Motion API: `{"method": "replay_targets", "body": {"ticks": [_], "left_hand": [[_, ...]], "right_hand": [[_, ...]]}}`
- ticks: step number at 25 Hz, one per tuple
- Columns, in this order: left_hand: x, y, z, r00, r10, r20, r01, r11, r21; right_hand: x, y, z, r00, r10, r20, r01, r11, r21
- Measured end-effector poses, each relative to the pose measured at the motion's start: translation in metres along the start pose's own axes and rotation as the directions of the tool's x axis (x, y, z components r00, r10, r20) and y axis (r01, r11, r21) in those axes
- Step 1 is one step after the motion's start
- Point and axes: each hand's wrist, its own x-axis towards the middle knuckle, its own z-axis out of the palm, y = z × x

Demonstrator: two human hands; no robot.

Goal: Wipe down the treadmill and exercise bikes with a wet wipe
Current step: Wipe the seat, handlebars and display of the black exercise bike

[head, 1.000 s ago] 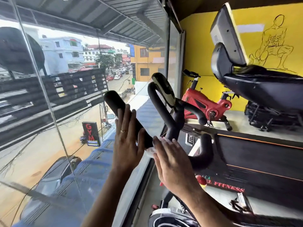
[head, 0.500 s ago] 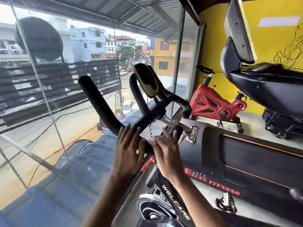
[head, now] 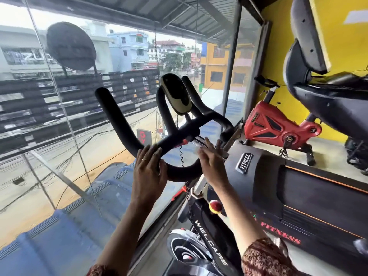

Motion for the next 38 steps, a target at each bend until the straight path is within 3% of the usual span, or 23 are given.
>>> {"method": "replay_targets", "body": {"ticks": [2, 4, 7, 10, 14, 17, 19, 23, 26, 33, 38], "left_hand": [[0.004, 0.009, -0.002, 0.999, -0.037, 0.011, 0.037, 0.999, 0.02], [0.015, 0.024, -0.004, 0.987, -0.161, 0.003, 0.161, 0.985, -0.059], [0.044, 0.052, 0.0, 0.93, -0.362, 0.061, 0.358, 0.856, -0.373], [0.087, 0.07, 0.019, 0.88, -0.45, 0.155, 0.454, 0.698, -0.553], [0.156, 0.082, 0.063, 0.863, -0.469, 0.187, 0.461, 0.579, -0.672], [0.206, 0.091, 0.106, 0.875, -0.449, 0.18, 0.446, 0.607, -0.657], [0.235, 0.09, 0.136, 0.844, -0.499, 0.197, 0.504, 0.612, -0.609], [0.275, 0.074, 0.182, 0.751, -0.623, 0.219, 0.601, 0.508, -0.617], [0.293, 0.061, 0.206, 0.744, -0.653, 0.144, 0.593, 0.544, -0.594], [0.303, 0.033, 0.255, 0.697, -0.71, 0.102, 0.649, 0.564, -0.51], [0.319, 0.02, 0.276, 0.573, -0.82, -0.006, 0.666, 0.47, -0.579]], "right_hand": [[-0.034, -0.022, 0.015, 0.982, -0.175, -0.072, 0.175, 0.985, -0.007], [-0.046, -0.042, 0.017, 0.948, -0.306, -0.092, 0.311, 0.949, 0.053], [-0.002, -0.061, -0.009, 0.971, 0.008, -0.241, 0.091, 0.913, 0.398], [0.065, -0.065, -0.04, 0.954, 0.285, -0.097, -0.145, 0.718, 0.681], [0.134, -0.053, -0.056, 0.95, 0.313, -0.02, -0.21, 0.681, 0.701], [0.186, -0.041, -0.059, 0.952, 0.304, -0.027, -0.207, 0.71, 0.673], [0.221, -0.033, -0.057, 0.955, 0.297, 0.009, -0.223, 0.697, 0.682], [0.282, -0.007, -0.051, 0.967, 0.255, -0.014, -0.2, 0.79, 0.579], [0.321, 0.01, -0.039, 0.965, 0.258, -0.043, -0.195, 0.82, 0.537], [0.373, 0.043, -0.007, 0.994, 0.097, -0.058, -0.068, 0.925, 0.375], [0.414, 0.046, -0.003, 0.995, -0.058, -0.083, 0.085, 0.927, 0.366]]}}
